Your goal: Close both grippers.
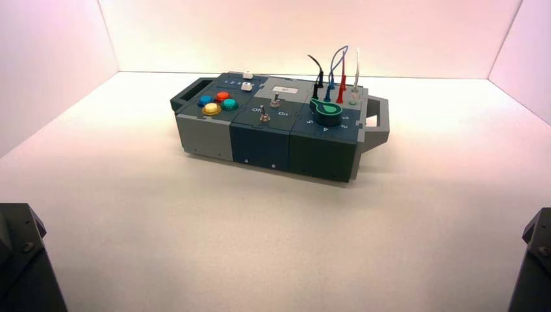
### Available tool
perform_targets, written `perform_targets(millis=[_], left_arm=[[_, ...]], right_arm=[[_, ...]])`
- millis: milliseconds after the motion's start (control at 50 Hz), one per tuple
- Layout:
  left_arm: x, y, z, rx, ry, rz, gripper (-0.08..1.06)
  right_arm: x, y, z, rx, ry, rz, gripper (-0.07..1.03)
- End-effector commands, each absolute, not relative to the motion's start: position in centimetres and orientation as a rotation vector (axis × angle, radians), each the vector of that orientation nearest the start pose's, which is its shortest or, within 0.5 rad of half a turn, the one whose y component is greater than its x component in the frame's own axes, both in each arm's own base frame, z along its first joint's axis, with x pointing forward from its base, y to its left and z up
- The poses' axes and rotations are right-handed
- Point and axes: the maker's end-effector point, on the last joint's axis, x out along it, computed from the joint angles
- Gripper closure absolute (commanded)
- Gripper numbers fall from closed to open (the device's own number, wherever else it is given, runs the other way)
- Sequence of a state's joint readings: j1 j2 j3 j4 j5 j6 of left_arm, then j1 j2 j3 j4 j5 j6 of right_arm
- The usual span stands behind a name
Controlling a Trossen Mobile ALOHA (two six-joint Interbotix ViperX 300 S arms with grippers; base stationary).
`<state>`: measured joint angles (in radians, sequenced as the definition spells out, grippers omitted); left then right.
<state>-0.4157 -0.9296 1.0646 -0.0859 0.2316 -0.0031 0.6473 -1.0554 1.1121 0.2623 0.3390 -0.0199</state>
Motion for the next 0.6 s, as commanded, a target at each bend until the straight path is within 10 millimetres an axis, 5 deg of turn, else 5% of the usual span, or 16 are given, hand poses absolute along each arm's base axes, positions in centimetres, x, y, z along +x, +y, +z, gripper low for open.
perform_targets(millis=[20, 400, 480, 540, 580, 600], left_arm=[[23.8, -10.99, 26.91, -0.017, 0.33, -0.422, -0.05], [23.81, -10.95, 27.21, -0.018, 0.323, -0.421, -0.04], [23.8, -10.99, 27.17, -0.019, 0.32, -0.422, 0.17], [23.83, -11.01, 26.9, -0.021, 0.331, -0.421, 0.71], [23.77, -10.96, 26.78, -0.023, 0.34, -0.42, 1.05], [23.7, -10.98, 26.84, -0.026, 0.339, -0.421, 0.99]], right_arm=[[17.68, 15.32, 24.91, 0.109, 0.438, 0.681, -0.03], [17.73, 15.28, 24.88, 0.099, 0.434, 0.679, -0.03], [17.61, 15.21, 24.78, 0.098, 0.437, 0.68, 0.01], [17.46, 15.13, 24.87, 0.097, 0.434, 0.682, 0.1], [17.32, 15.06, 24.98, 0.097, 0.431, 0.684, 0.28], [17.28, 15.05, 24.97, 0.098, 0.433, 0.685, 0.35]])
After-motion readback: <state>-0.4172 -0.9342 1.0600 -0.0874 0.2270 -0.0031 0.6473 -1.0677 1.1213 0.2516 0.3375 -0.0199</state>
